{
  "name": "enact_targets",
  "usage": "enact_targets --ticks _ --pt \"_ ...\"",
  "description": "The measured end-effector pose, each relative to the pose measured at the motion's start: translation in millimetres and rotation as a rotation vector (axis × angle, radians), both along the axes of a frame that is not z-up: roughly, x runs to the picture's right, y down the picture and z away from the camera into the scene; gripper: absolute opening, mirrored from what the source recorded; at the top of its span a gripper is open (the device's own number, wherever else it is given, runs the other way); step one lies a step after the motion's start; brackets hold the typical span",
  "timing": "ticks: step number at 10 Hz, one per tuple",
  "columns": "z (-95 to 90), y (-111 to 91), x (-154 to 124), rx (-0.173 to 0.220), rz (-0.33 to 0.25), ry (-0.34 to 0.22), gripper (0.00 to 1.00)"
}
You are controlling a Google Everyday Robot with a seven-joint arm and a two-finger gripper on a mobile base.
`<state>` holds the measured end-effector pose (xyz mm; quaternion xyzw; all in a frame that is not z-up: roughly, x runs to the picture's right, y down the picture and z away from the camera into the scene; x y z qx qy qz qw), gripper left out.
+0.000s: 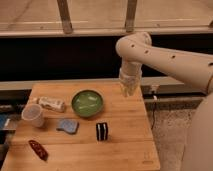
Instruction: Knock the eraser over
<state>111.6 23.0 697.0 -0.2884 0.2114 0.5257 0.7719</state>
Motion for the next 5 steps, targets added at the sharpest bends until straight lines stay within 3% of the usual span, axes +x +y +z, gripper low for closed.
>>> enact_targets --ticks 1,2,5 --pt "-0.2 0.1 0.0 0.0 -0.001 0.0 0.04" --pt "-0.2 0.7 -0.3 -0.003 -0.003 -0.002 0.01" --pt "-5.9 32.3 -17.8 -0.026 -0.032 -0.021 0.0"
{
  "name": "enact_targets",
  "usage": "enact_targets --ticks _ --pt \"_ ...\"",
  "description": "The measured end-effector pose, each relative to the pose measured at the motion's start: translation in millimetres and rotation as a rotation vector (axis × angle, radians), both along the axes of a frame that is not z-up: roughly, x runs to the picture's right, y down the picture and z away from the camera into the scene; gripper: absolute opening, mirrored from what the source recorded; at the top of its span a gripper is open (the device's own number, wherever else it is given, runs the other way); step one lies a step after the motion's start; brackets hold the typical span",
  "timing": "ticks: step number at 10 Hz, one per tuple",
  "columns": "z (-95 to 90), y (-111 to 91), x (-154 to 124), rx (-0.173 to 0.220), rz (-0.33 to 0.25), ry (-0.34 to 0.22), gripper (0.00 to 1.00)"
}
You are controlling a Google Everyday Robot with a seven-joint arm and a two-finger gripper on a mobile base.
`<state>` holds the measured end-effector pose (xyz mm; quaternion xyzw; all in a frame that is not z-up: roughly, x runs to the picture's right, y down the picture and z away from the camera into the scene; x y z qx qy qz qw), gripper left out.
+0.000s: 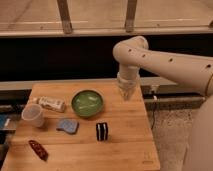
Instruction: Knock the eraser over
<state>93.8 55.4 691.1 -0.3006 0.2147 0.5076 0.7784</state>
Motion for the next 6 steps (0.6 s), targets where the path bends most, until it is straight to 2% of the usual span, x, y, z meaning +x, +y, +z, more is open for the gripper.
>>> enact_targets --ticks 3,5,6 --pt "-19.4 50.0 -10.1 -0.034 0.03 -0.002 0.0" --pt "-24.6 76.5 -16.7 -0.073 0.042 -0.013 0.0" --pt "-24.7 81.1 -21.5 -0.082 0.04 -0.021 0.0"
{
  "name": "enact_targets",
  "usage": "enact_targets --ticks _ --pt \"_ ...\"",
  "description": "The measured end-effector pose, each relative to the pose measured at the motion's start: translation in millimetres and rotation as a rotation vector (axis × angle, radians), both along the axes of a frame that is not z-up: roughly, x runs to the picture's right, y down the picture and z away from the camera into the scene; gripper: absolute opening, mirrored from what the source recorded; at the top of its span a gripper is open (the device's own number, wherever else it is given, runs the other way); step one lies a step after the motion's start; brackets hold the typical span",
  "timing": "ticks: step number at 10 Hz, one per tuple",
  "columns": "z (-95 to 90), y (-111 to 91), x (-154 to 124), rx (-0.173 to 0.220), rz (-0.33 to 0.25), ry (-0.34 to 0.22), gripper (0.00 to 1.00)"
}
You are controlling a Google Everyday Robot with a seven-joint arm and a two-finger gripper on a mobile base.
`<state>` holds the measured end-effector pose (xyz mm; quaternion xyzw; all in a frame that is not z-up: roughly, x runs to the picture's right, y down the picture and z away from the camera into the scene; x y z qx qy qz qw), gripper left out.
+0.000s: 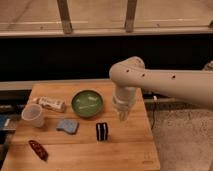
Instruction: Knock the eraser over
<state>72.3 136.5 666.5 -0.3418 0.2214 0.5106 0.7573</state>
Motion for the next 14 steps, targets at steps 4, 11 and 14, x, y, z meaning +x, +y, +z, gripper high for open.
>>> enact_targets --ticks 4,11,14 --pt "0.0 0.5 0.9 -0.002 -0.001 0.002 0.0" --pt "31.6 87.1 -26.2 -0.125 -0.127 0.063 0.0" --pt "42.2 110.8 -27.3 -0.181 -0.124 0.067 0.0"
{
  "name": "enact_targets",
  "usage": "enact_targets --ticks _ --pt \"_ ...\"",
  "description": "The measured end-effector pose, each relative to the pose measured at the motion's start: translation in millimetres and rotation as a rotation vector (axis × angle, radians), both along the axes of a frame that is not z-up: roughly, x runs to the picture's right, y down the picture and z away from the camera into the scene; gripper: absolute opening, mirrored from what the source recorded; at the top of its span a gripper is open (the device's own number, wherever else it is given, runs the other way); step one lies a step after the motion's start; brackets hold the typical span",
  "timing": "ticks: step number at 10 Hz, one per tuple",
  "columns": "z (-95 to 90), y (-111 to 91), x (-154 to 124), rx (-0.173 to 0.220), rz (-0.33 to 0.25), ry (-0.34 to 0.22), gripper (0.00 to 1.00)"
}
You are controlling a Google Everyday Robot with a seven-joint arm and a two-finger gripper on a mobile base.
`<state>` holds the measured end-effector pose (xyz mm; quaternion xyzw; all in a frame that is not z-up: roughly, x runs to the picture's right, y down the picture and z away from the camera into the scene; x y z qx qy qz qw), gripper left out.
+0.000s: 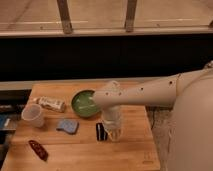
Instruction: Knock the eraser over
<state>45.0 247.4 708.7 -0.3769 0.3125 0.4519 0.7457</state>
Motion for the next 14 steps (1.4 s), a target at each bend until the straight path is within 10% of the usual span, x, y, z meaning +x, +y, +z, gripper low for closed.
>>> enact_targets --ticks 4,9,14 --pt "6.0 -12.1 -27.1 0.014 -0.004 -0.057 0.0" --pt "33.1 -70.7 -94.5 0.142 -0.107 -0.158 0.0" --pt "45.1 -123.2 -48.1 0.231 -0.062 -0.059 0.0"
